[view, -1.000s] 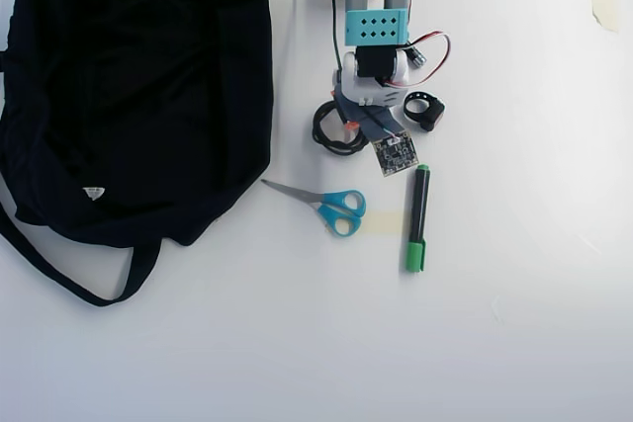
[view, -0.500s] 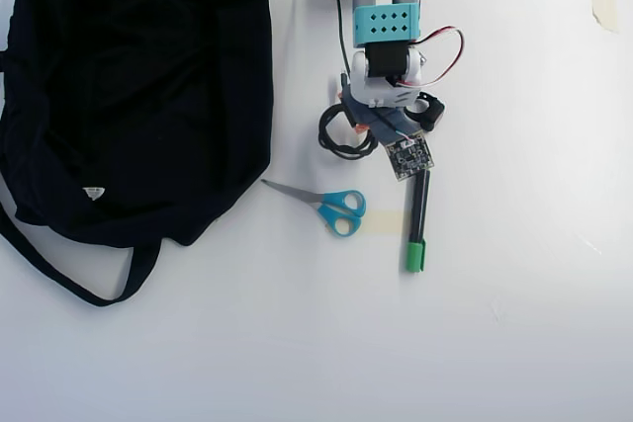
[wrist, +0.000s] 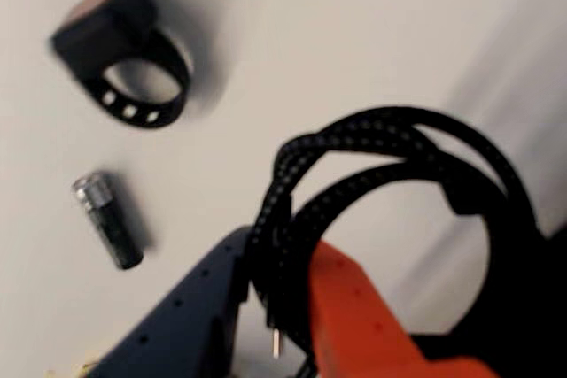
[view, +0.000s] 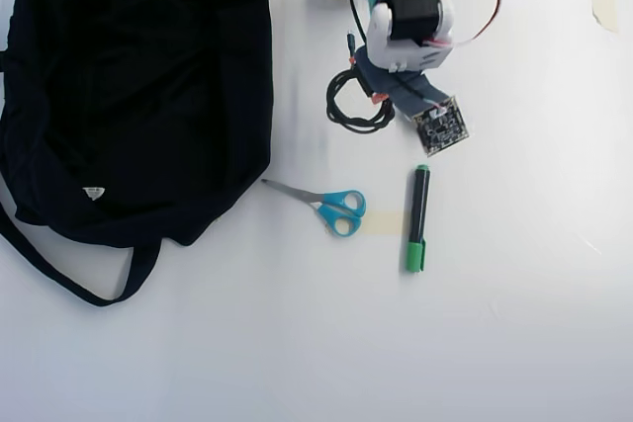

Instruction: Put the cable into the black bag

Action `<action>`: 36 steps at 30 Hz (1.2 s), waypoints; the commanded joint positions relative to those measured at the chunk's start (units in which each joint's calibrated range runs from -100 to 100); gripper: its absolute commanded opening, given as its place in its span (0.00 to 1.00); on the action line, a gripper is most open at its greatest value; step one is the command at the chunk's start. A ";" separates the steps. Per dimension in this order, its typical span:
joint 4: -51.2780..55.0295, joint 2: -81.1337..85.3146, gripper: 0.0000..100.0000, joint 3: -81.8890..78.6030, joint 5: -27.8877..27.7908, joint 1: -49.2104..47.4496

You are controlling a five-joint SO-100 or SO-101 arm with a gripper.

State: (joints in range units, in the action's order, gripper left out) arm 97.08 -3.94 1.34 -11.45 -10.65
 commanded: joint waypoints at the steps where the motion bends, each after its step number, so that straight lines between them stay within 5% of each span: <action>1: 2.06 9.59 0.02 2.53 -1.39 -0.79; 23: 2.14 26.77 0.02 -1.07 -0.50 14.47; 29: 1.71 26.85 0.02 -0.44 7.10 20.98; 36: -4.57 25.94 0.02 -0.71 7.52 31.60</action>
State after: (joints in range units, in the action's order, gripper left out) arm 96.05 20.96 0.08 -4.27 15.43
